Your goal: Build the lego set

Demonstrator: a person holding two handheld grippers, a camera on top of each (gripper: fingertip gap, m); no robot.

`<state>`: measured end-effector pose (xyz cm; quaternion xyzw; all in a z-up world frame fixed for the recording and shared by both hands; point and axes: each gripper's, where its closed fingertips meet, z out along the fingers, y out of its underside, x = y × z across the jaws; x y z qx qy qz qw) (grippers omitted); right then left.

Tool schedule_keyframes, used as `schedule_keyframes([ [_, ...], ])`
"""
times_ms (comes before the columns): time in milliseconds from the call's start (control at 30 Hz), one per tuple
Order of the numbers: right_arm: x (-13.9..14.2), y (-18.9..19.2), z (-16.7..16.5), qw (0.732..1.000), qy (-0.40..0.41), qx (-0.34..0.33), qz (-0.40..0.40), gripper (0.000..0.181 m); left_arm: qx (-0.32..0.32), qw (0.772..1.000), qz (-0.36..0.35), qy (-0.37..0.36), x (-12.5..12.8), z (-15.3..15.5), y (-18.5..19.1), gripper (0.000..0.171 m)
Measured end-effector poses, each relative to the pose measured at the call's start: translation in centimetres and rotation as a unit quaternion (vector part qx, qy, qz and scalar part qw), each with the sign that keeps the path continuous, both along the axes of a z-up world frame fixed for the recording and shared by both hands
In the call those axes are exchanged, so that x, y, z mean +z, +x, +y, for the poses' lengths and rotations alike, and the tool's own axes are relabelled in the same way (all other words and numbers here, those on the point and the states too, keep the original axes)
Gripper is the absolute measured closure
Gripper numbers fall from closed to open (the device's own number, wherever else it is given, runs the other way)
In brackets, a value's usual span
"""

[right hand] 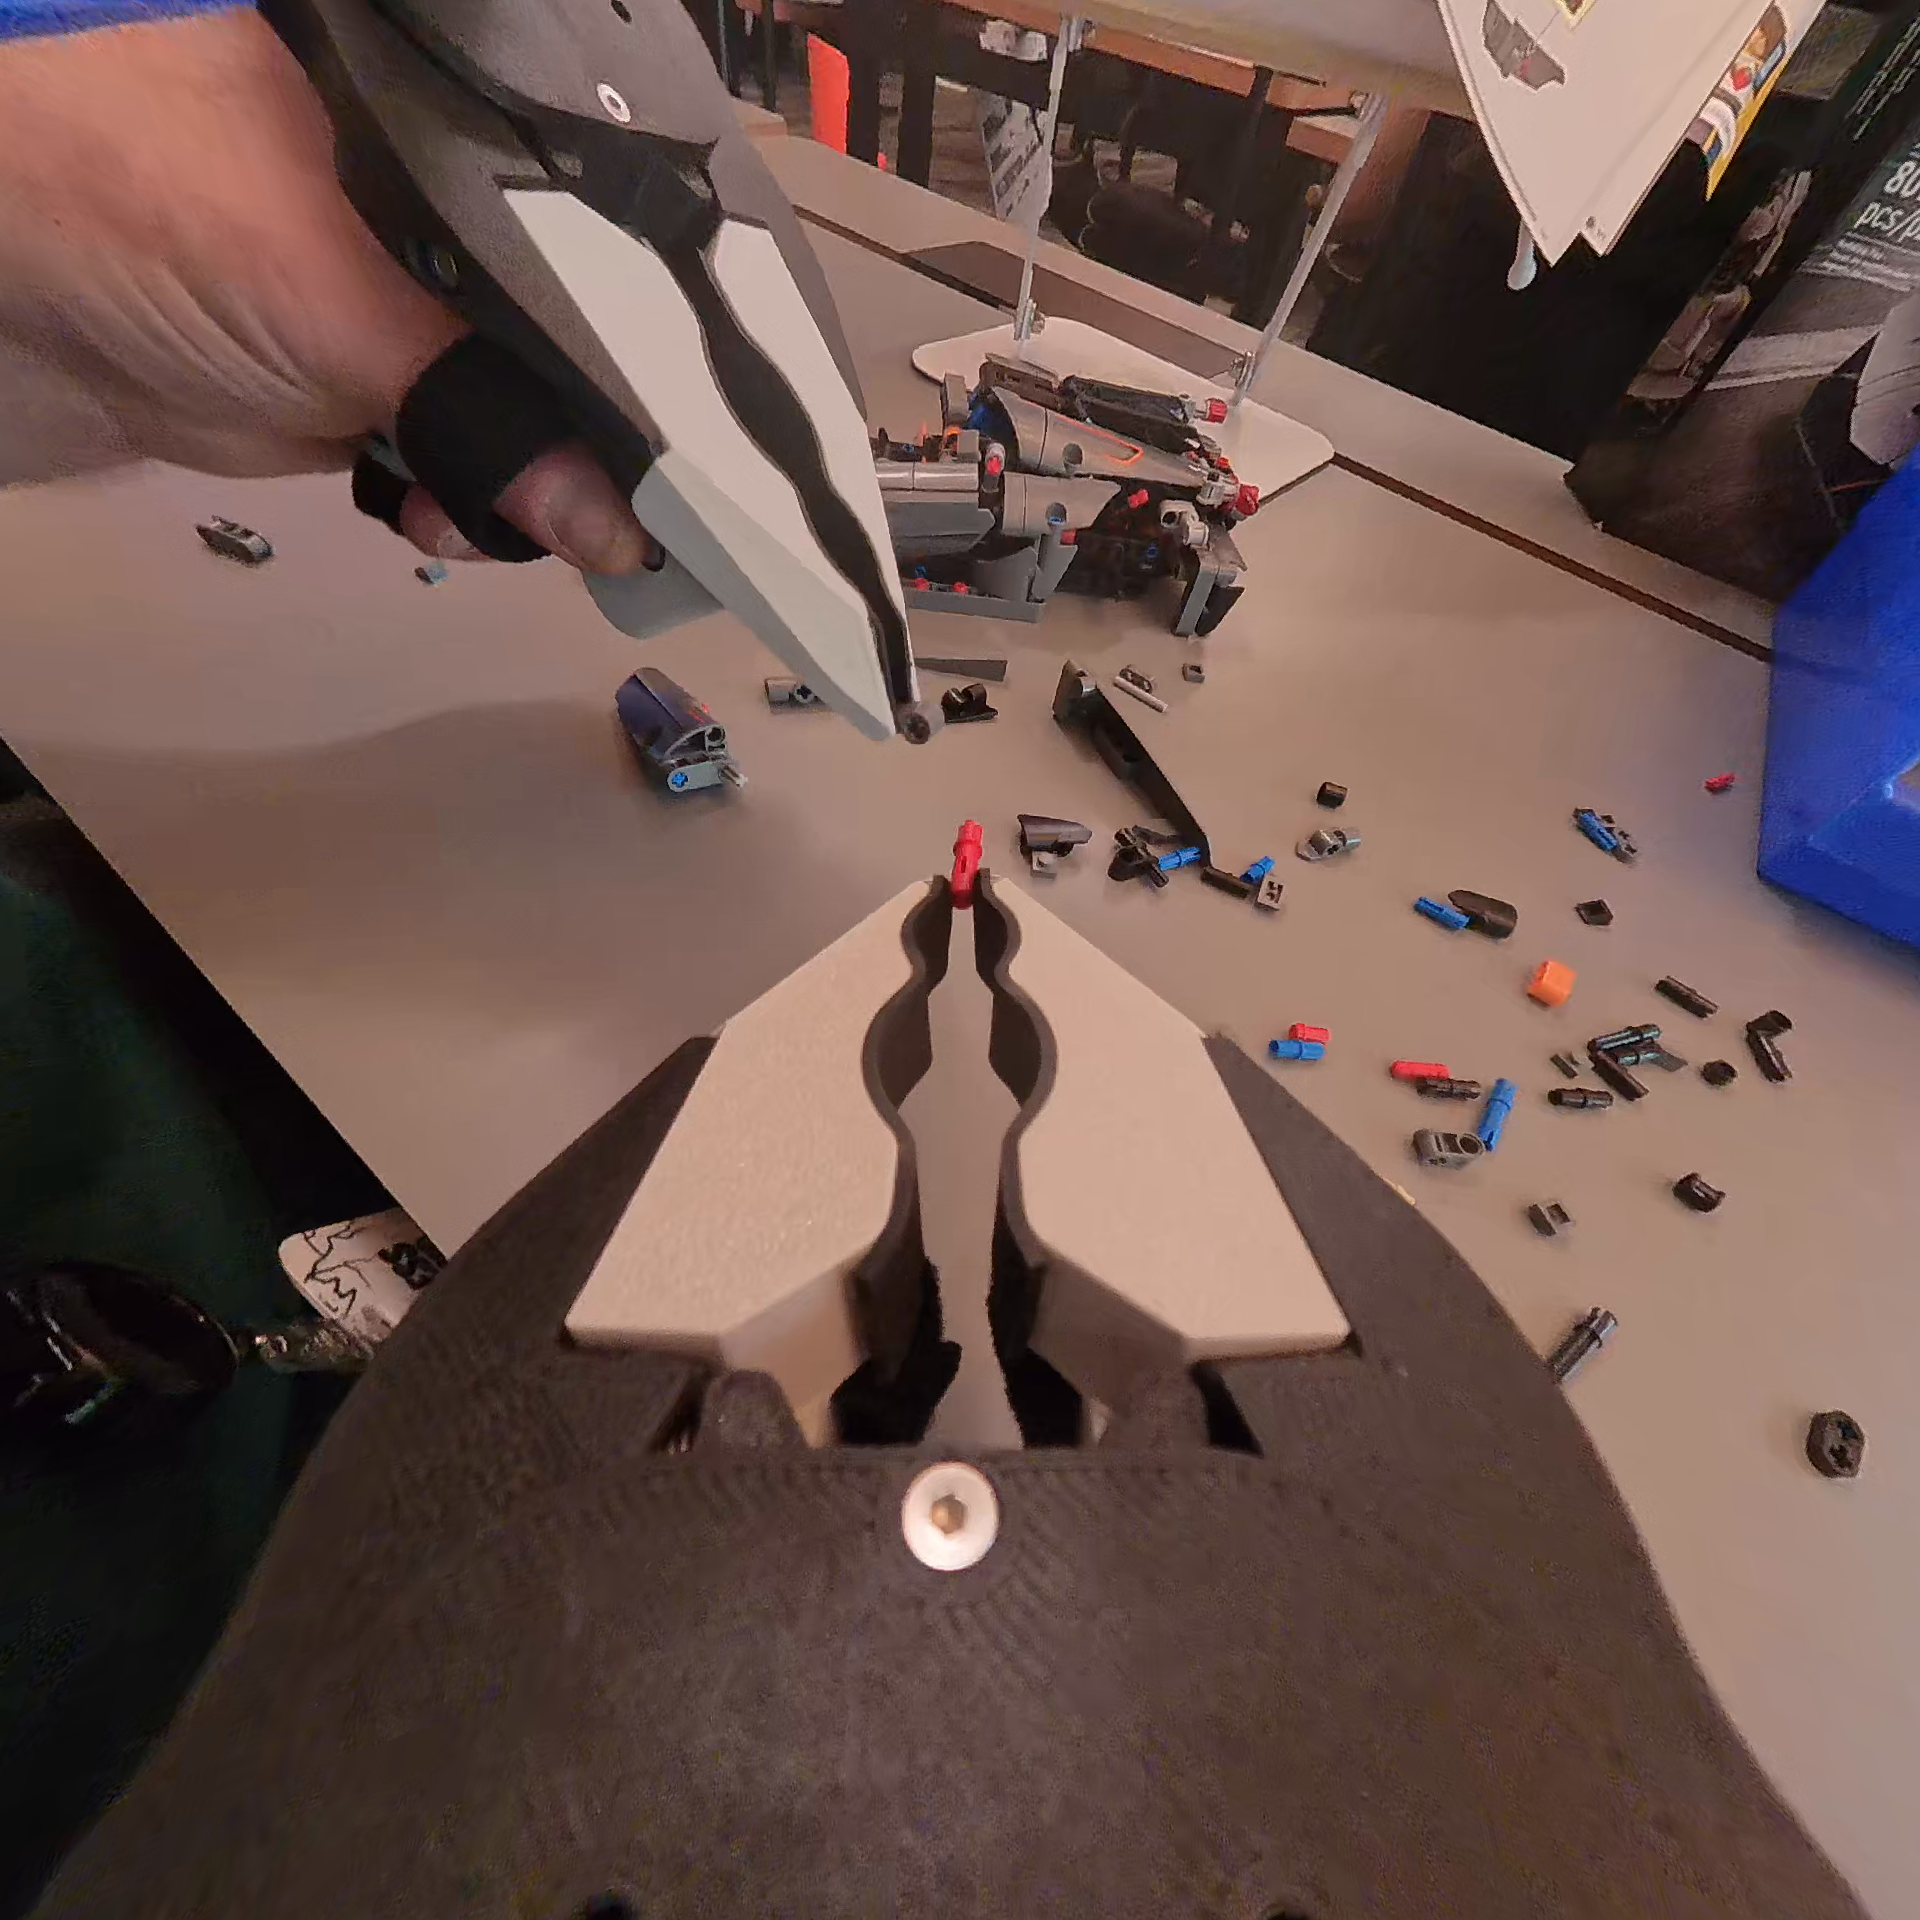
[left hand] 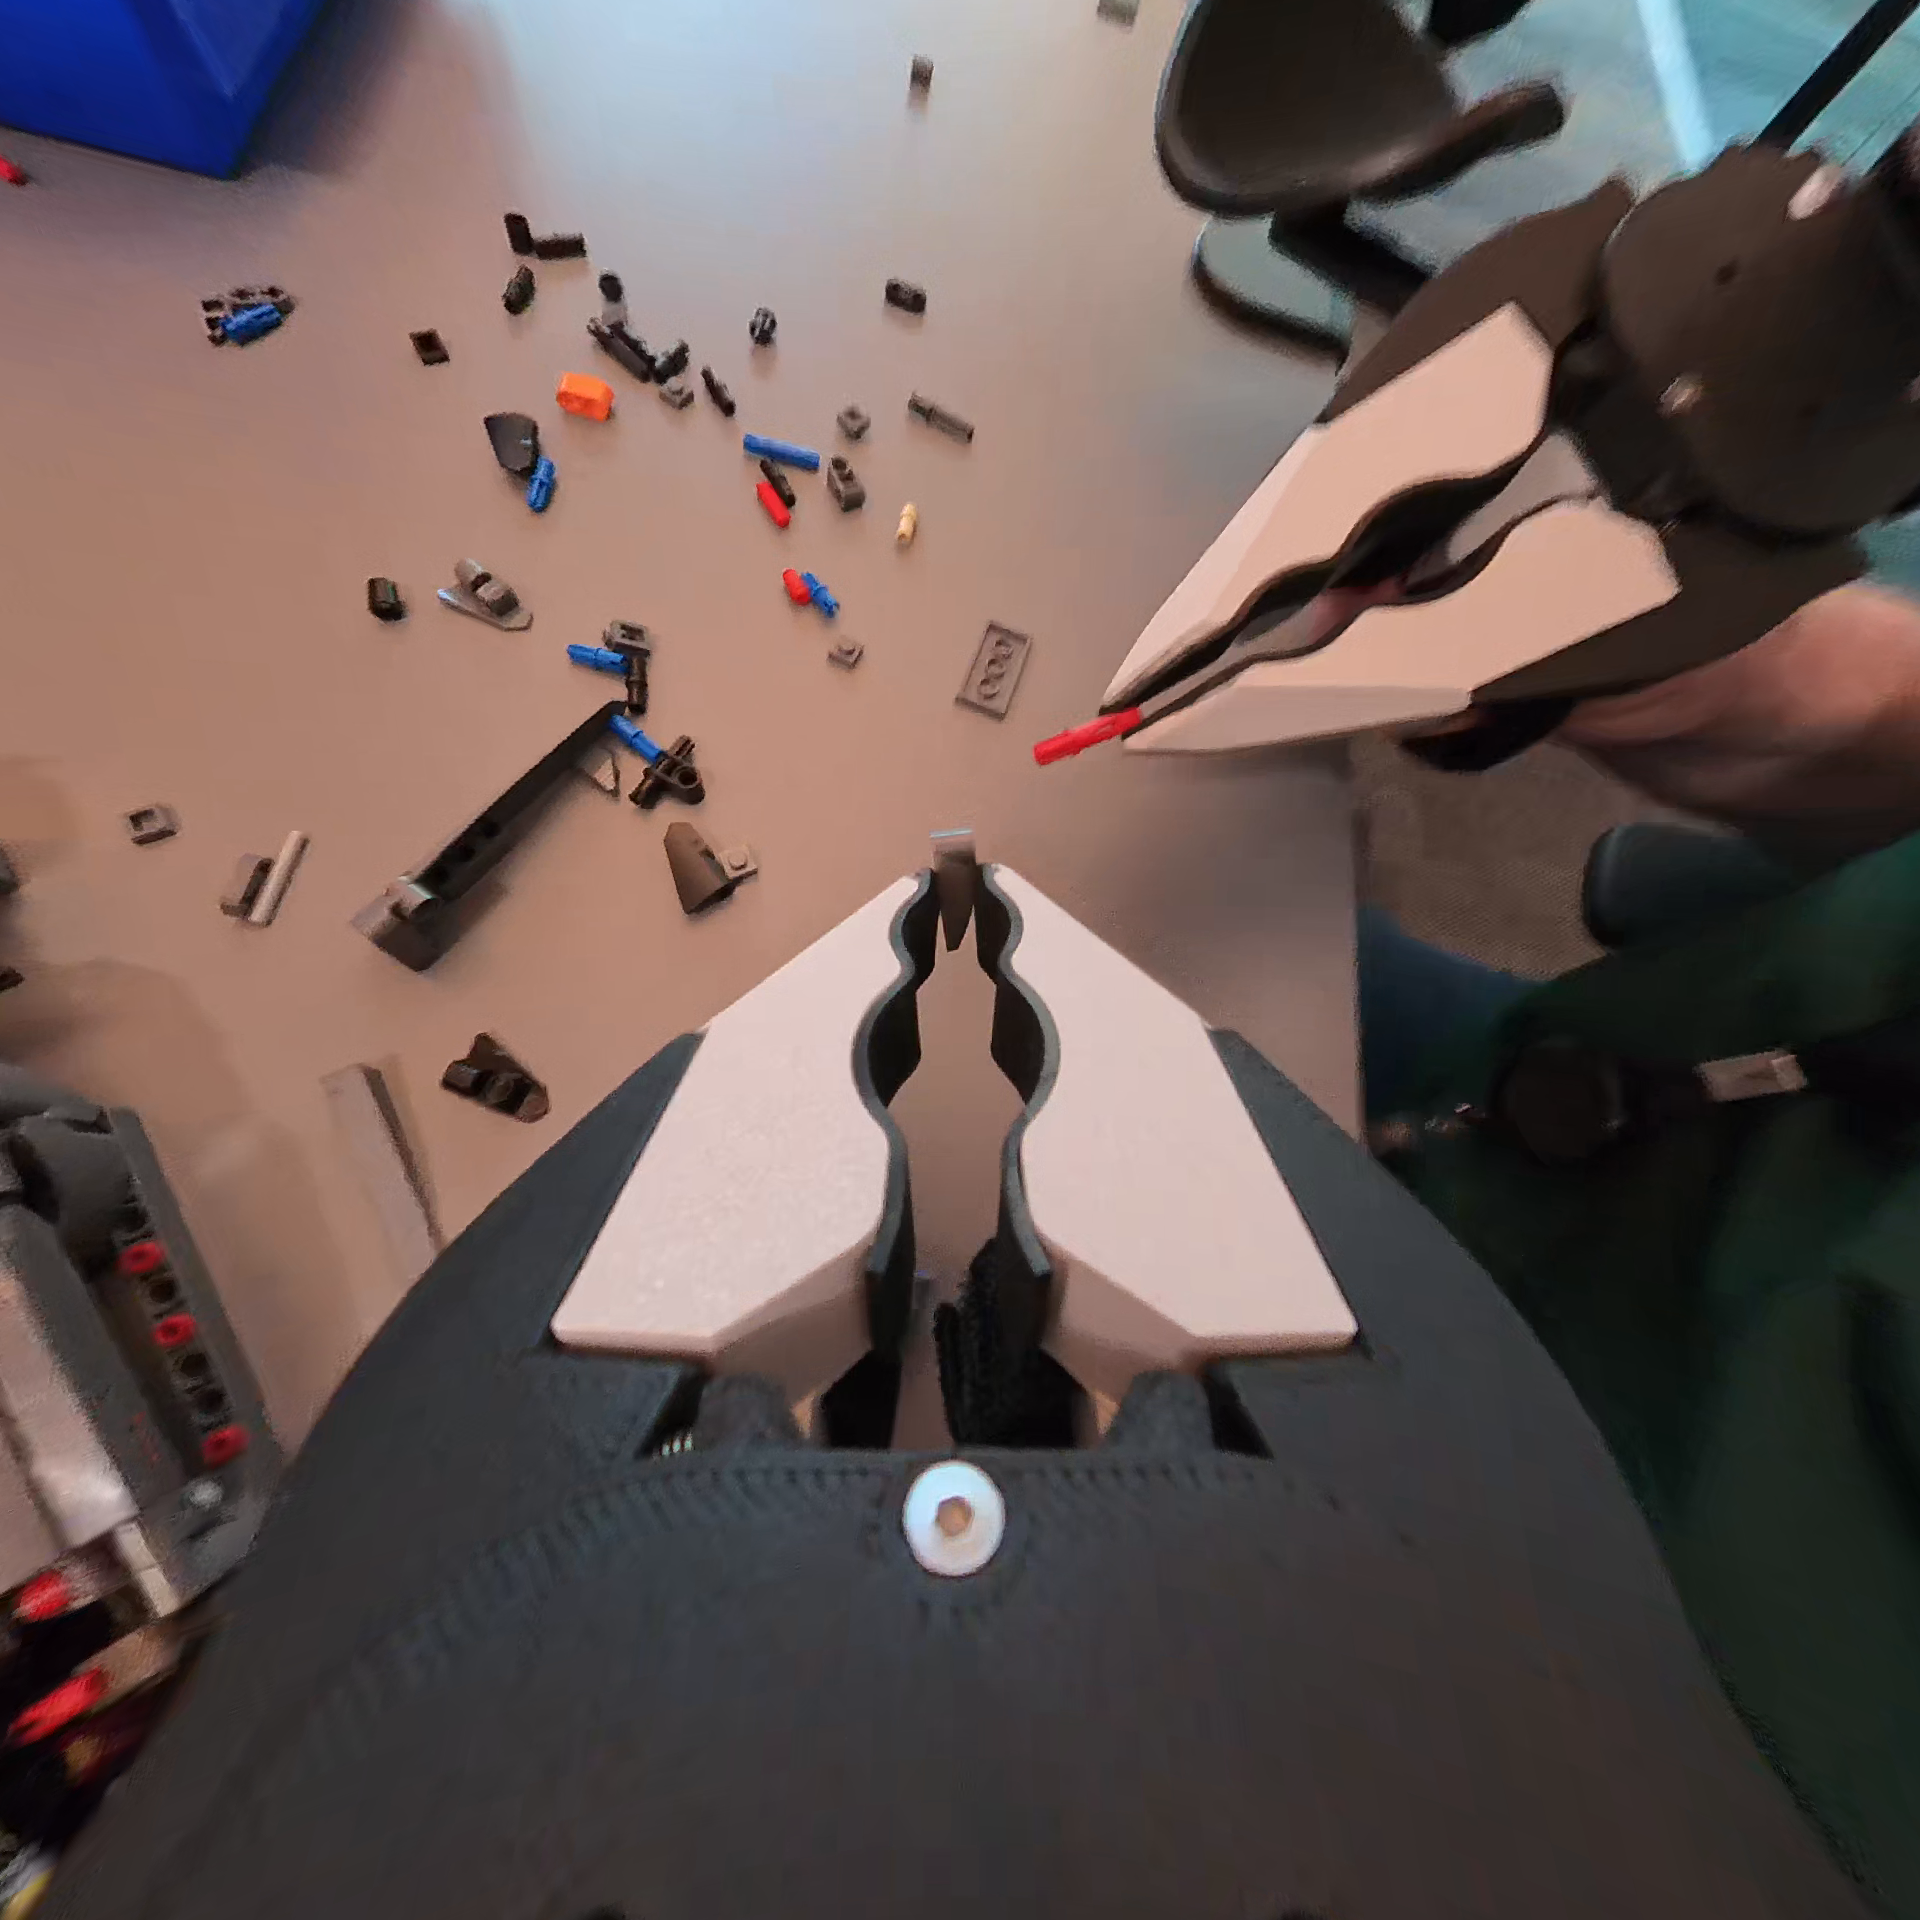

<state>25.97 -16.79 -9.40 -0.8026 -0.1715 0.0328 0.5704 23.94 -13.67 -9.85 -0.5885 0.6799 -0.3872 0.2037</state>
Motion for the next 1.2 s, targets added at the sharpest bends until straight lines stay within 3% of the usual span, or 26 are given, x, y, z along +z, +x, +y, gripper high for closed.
schedule_keyframes([
  [233, -1.0, 1.0, -1.3, 1.0, -0.017, -0.013, -0.008, 0.18, -0.153, 0.971, 0.095, 0.157, -4.2, -2.2, -0.8, 0.166],
  [500, -1.6, 1.2, -2.0, 1.0, -0.024, -0.014, -0.003, 0.179, -0.205, 0.953, 0.127, 0.183, -6.1, -2.5, -1.0, 0.166],
  [700, -1.9, 1.2, -1.9, 1.0, -0.024, -0.006, -0.002, 0.179, -0.182, 0.951, 0.123, 0.217, -6.2, -1.9, -0.8, 0.15],
  [900, -2.3, 1.5, -2.1, 1.0, -0.021, -0.007, 0.007, 0.18, -0.127, 0.954, 0.087, 0.258, -4.7, -3.1, -0.6, 0.152],
  [1067, -2.3, 1.4, -2.1, 1.0, -0.016, -0.003, 0.01, 0.18, -0.052, 0.952, 0.097, 0.284, -5.8, -2.9, -0.4, 0.161],
  [1200, -2.2, 1.3, -2.2, 1.0, -0.013, 0.003, 0.01, 0.18, -0.029, 0.947, 0.111, 0.299, -6.4, -2.7, -0.4, 0.165],
])
